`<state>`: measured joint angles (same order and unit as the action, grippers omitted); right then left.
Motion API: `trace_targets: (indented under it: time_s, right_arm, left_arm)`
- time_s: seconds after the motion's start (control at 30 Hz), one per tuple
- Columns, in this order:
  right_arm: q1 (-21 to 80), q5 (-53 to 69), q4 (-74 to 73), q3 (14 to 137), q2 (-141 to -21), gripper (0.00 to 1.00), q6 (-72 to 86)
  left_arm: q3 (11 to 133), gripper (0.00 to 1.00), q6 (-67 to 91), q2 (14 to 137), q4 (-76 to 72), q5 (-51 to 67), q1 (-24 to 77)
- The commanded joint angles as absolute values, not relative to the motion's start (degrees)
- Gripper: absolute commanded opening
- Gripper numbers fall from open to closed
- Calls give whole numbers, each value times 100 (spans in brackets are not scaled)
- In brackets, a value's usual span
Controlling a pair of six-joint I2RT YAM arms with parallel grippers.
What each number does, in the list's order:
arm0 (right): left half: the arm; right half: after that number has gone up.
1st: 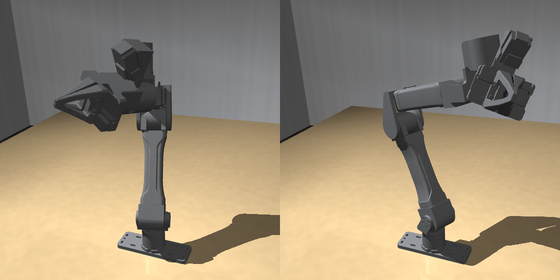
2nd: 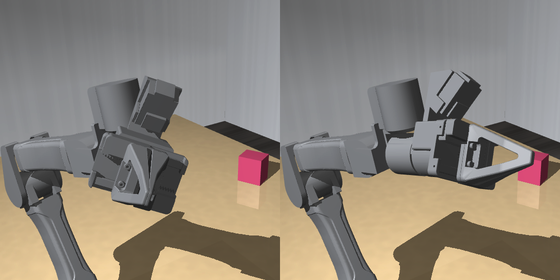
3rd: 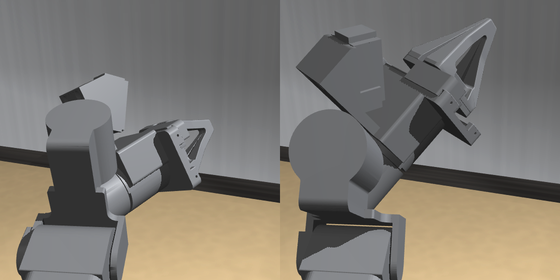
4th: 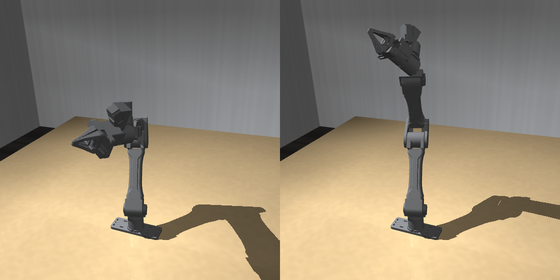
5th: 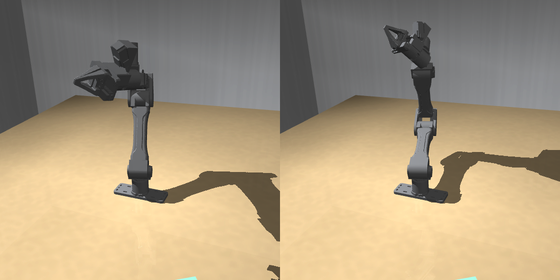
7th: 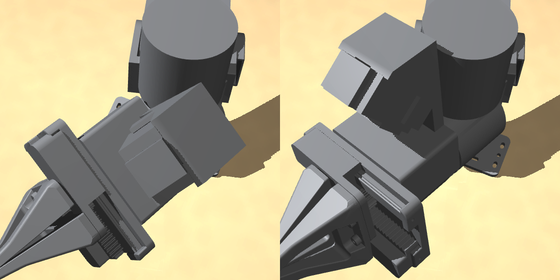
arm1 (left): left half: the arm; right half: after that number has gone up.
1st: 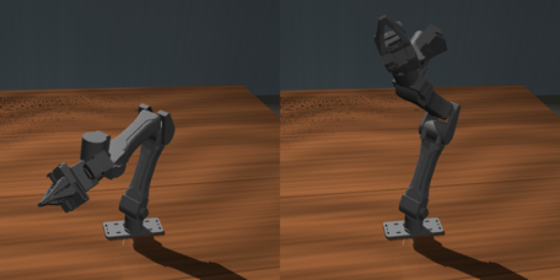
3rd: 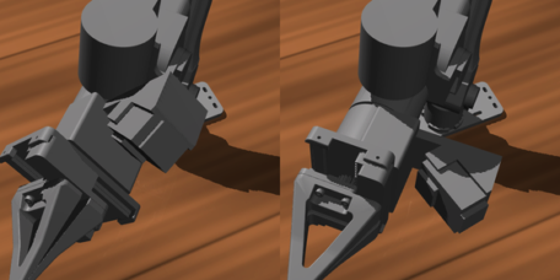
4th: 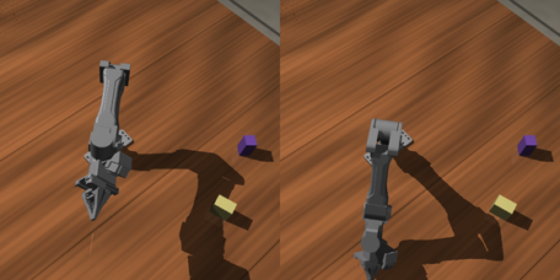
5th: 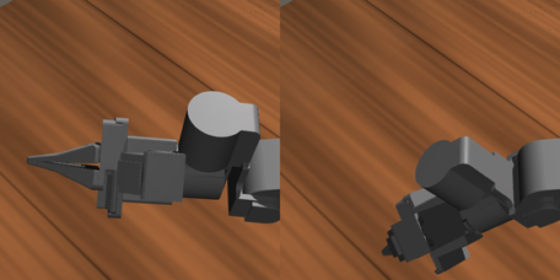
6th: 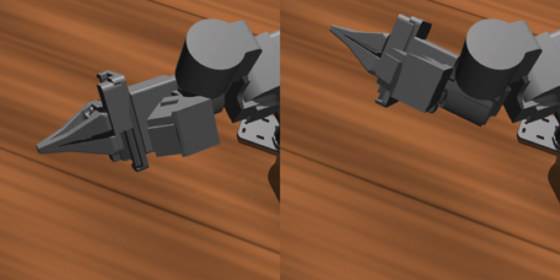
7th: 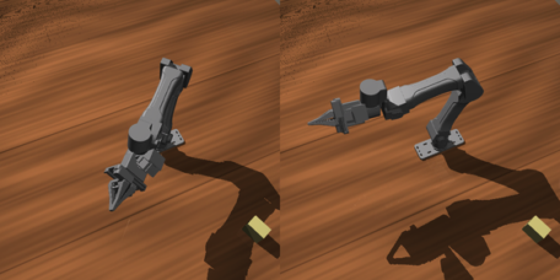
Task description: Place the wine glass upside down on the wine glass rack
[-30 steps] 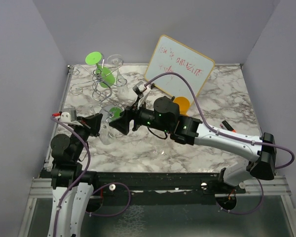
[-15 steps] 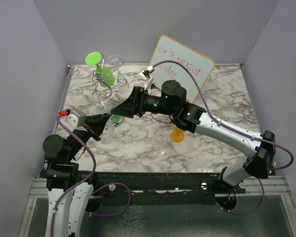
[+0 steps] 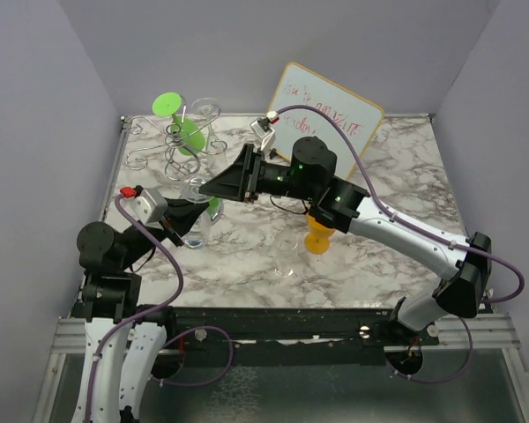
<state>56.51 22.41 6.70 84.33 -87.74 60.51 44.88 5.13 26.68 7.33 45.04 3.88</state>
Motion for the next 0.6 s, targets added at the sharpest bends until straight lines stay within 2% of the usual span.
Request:
trace_targets:
  time_s: [0.0, 0.2, 0.3, 0.47, 0.57]
  right_arm:
    - [5477, 2465, 617, 8583, -8716, 36, 6636]
    - [5365, 2894, 771, 8678, -8808, 20, 7158]
    - [5316, 3046, 781, 8728, -8832, 1, 7498]
    - [5284, 3178, 768, 8851, -8872, 1, 7894]
    - [5282, 3272, 750, 8902, -8897, 1, 8020]
  left_arm:
    - [4620, 0, 305, 2794, 95, 5016, 396]
    - [4555, 0, 190, 2885, -204, 5115, 396]
    - [4504, 2, 119, 2901, -172, 4806, 396]
    - [4103, 29, 341, 2697, -207, 3977, 396]
    - [3913, 35, 316, 2591, -242, 3795, 396]
